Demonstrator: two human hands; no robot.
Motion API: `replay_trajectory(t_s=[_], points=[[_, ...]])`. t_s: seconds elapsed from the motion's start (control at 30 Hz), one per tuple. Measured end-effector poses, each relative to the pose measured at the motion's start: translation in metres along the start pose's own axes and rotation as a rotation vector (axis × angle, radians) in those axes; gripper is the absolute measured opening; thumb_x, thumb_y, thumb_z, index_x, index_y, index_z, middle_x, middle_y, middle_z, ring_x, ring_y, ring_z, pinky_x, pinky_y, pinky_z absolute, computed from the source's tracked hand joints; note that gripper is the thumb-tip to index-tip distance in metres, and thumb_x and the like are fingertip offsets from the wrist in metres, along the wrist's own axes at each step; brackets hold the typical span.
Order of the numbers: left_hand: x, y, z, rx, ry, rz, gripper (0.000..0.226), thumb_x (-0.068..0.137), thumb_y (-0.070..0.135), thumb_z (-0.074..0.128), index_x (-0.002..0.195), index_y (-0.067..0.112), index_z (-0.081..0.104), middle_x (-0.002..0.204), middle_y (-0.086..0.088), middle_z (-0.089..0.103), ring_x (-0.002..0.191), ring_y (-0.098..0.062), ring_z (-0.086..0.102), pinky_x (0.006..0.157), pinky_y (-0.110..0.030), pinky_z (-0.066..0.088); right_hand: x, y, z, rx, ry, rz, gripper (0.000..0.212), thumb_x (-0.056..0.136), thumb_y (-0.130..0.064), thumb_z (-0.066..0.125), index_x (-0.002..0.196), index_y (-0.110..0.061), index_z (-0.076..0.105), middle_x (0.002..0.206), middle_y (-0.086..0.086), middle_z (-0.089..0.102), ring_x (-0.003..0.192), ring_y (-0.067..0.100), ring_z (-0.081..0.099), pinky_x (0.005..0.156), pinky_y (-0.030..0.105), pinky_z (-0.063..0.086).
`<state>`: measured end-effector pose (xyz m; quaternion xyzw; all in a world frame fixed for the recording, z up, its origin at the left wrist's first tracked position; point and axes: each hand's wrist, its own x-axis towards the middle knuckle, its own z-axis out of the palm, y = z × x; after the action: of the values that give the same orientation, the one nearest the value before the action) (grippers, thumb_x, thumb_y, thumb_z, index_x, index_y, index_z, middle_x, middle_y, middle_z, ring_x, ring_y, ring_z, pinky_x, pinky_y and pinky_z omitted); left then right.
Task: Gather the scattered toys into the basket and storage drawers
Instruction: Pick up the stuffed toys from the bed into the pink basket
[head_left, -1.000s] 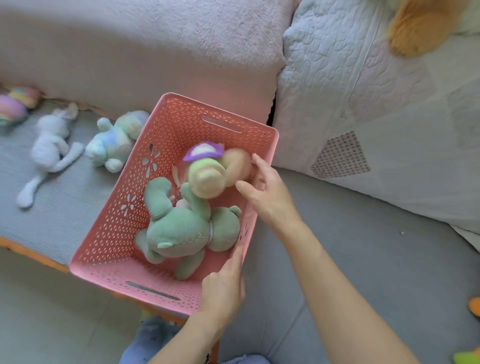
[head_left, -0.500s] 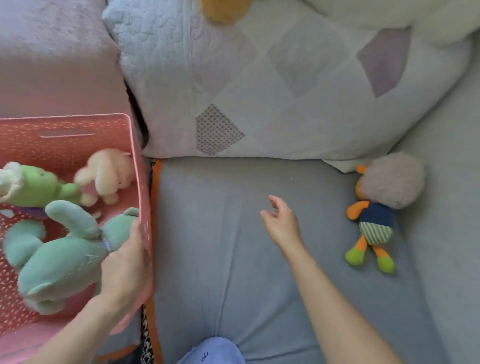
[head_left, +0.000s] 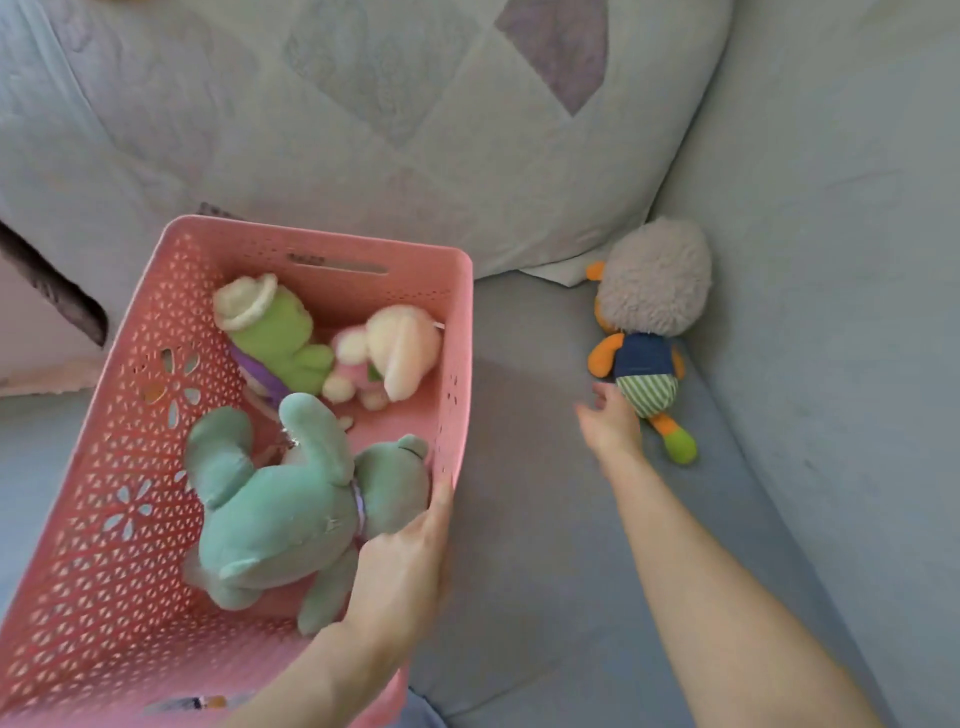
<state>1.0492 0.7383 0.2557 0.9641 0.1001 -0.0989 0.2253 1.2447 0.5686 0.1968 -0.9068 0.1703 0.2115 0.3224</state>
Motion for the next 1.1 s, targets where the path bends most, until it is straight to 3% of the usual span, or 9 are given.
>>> replay_trajectory(t_s=[0.33,0.43,0.57,0.67,0.73,0.8,0.9,1.0,1.1], points=[[0.003,0.017,0.017,-0.039,0.023,0.026,0.08,0.04,-0.004,0.063,0.12,0.002,0.053,0.046,0.001,0.054,0.023,-0.017,0.035,0.025,-0.023,0.021,0.042,0.065,-0.001,-0.255,-0.193,0.208,0.063,0.088,-0.021,0.06,0.145,-0.019,0.031,0.152,0.016,0.023,0.14,0.028,0.025,0.113,0.033,0.024],[0.004,0.019,0.022,-0.035,0.035,0.052,0.078,0.042,0.001,0.055,0.12,0.003,0.053,0.044,0.0,0.05,0.022,-0.017,0.034,0.026,-0.022,0.018,0.046,0.073,0.005,-0.228,-0.211,0.171,0.064,0.085,-0.023,0.064,0.142,-0.013,0.037,0.146,0.013,0.039,0.132,0.03,0.039,0.108,0.036,0.034],[0.002,0.021,0.026,0.02,0.032,0.081,0.077,0.042,0.003,0.056,0.119,0.002,0.057,0.044,0.001,0.051,0.023,-0.017,0.037,0.031,-0.018,0.011,0.02,0.048,0.006,-0.009,0.067,0.028,0.024,0.083,-0.023,0.066,0.103,-0.009,0.068,0.109,0.014,0.066,0.105,0.03,0.059,0.086,0.031,0.043],[-0.002,0.015,0.024,0.029,0.005,-0.018,0.08,0.046,0.005,0.057,0.126,0.004,0.053,0.038,0.0,0.049,0.023,-0.018,0.039,0.033,-0.018,0.012,-0.025,0.014,-0.005,0.462,0.166,-0.031,0.017,0.083,-0.015,0.064,0.069,-0.018,0.056,0.073,0.005,0.056,0.068,0.016,0.052,0.058,0.019,0.04],[-0.003,0.012,0.012,0.032,-0.041,-0.086,0.076,0.066,0.008,0.051,0.14,0.009,0.035,0.051,0.0,0.059,0.039,-0.023,0.054,0.036,-0.025,0.027,-0.059,-0.01,-0.021,0.789,0.172,-0.084,0.026,0.084,-0.01,0.061,0.063,-0.019,0.048,0.063,0.0,0.05,0.054,0.009,0.045,0.05,0.02,0.037],[-0.003,0.014,0.005,-0.026,-0.101,-0.076,0.066,0.09,0.024,0.042,0.147,0.015,0.01,0.088,-0.004,0.067,0.078,-0.03,0.064,0.059,-0.034,0.044,-0.092,-0.036,-0.047,1.086,0.16,-0.123,0.027,0.087,-0.006,0.054,0.065,-0.017,0.043,0.053,-0.007,0.056,0.046,0.007,0.049,0.045,0.016,0.037],[-0.008,0.016,-0.027,-0.209,-0.155,-0.02,0.081,0.092,0.044,0.045,0.148,0.024,-0.01,0.128,0.002,0.054,0.115,-0.024,0.053,0.084,-0.033,0.043,-0.147,-0.071,-0.083,1.378,0.061,-0.246,0.028,0.092,-0.002,0.041,0.069,-0.018,0.039,0.057,-0.014,0.063,0.053,0.004,0.057,0.056,0.022,0.042],[-0.014,0.017,-0.064,-0.558,0.005,0.189,0.103,0.081,0.042,0.065,0.136,0.042,-0.022,0.153,0.021,0.002,0.141,0.0,0.012,0.112,-0.024,0.022,-0.212,-0.101,-0.097,1.436,-0.176,-0.424,0.022,0.09,-0.01,0.048,0.07,-0.018,0.041,0.062,-0.006,0.058,0.054,0.013,0.059,0.057,0.028,0.051],[-0.019,0.007,-0.097,-0.775,0.349,0.266,0.112,0.071,0.032,0.075,0.14,0.052,-0.01,0.157,-0.001,0.008,0.145,-0.014,0.01,0.117,-0.036,0.02,-0.263,-0.12,-0.085,1.096,-0.362,-0.688,0.017,0.067,-0.022,0.069,0.066,-0.025,0.052,0.064,-0.006,0.051,0.062,0.02,0.051,0.065,0.031,0.046]])
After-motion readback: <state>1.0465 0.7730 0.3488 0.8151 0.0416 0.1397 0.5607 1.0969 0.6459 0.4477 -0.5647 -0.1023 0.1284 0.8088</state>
